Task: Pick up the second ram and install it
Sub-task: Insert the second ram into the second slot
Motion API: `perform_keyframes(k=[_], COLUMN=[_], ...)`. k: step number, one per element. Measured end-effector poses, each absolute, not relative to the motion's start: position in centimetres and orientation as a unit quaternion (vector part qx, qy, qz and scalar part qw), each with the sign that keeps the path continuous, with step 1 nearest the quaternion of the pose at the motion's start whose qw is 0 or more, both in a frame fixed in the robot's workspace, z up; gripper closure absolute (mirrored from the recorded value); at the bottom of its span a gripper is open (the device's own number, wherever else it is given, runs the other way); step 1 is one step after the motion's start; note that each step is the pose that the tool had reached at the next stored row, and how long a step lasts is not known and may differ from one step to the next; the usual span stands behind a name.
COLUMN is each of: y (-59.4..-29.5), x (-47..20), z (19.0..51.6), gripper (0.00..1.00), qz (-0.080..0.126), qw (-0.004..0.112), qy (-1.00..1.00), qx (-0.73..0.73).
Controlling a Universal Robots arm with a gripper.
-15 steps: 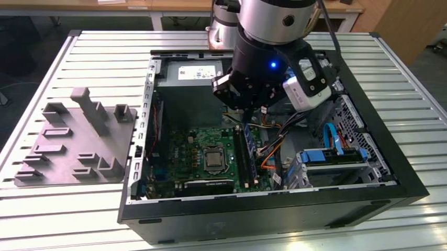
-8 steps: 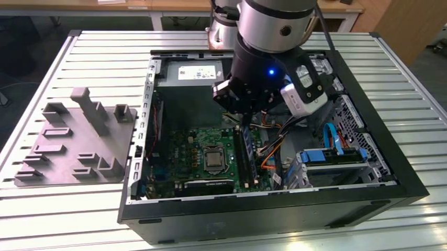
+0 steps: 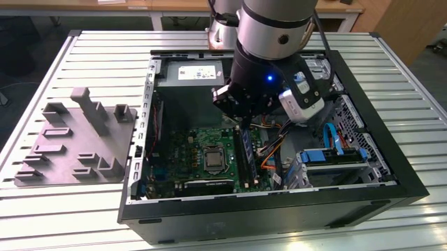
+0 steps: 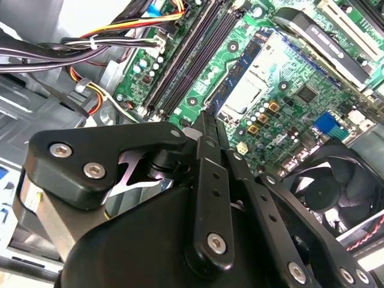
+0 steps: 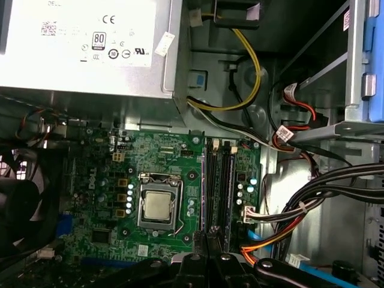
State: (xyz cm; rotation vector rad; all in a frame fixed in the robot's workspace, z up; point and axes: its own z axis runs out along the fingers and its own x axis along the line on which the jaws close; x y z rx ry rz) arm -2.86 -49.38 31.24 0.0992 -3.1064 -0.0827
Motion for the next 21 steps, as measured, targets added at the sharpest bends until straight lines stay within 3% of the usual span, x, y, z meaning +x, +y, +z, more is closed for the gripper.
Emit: perform_keyframes(k=[21], y=[-49.4], x=[-2.9], z=[29.2], gripper=[0.89], qz=[-0.027], qw=[0.016], qy=[-0.999], qx=[0.032])
